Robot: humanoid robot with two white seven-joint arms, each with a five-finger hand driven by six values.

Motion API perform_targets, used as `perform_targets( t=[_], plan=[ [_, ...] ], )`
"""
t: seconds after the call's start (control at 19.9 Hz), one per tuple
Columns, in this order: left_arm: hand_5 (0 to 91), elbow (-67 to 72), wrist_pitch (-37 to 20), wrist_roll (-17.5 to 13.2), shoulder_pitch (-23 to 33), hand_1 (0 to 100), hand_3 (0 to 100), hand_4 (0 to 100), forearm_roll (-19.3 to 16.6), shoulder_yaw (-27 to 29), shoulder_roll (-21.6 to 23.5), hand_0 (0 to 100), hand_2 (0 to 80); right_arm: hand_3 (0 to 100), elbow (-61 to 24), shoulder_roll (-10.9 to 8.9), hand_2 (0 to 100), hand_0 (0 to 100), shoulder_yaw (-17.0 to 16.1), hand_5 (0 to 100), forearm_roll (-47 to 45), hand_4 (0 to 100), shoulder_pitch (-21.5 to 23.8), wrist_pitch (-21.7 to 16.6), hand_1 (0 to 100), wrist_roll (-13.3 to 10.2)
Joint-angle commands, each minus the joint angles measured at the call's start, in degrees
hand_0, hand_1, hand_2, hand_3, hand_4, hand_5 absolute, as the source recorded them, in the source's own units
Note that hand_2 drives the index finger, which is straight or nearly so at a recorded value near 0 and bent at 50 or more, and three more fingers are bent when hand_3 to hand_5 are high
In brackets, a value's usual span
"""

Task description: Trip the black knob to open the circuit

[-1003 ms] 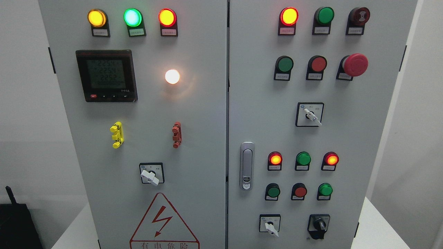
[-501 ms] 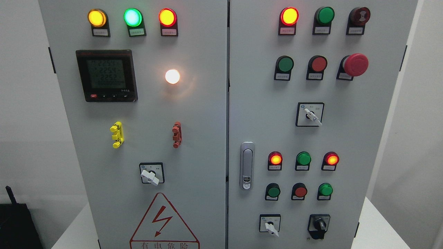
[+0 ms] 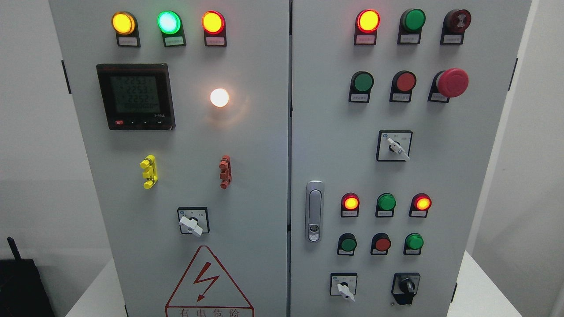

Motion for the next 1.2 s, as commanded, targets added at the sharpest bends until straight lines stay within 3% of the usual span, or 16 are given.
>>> perform_targets(
  t=[0.0, 0.1, 0.35, 1.15],
  plan=[
    [0.0, -0.01, -0.08, 0.01, -0.14, 39, 0, 0, 0.14, 0.07, -0.09, 12, 0.0, 78, -2.3, -0.06, 0, 34, 0.08, 53, -1.34, 67, -0.21, -2.28, 70, -0.31],
    [0.0, -0.01, -0.08, 0.01, -0.22, 39, 0, 0, 0.14, 0.07, -0.09, 12, 0.0, 80, -4.05, -0.06, 0, 45, 0.44, 55, -2.84, 69, -0.29, -2.99, 73, -0.31],
    [0.0, -0.01, -0.08, 0.01, -0.14, 39, 0, 0, 0.14, 0.07, -0.09, 12, 0.0, 81, -8.98, 0.03, 0, 57, 0.44, 59, -4.51, 70, -0.38, -3.26, 76, -0.84],
    [0.0, -0.01, -0.08, 0.01, -0.14, 39, 0, 0, 0.14, 0.07, -0.09, 12, 0.0, 91, -23.48, 0.03, 0, 74, 0.53, 81, -4.6, 82, 0.06, -2.73, 74, -3.56]
  ],
)
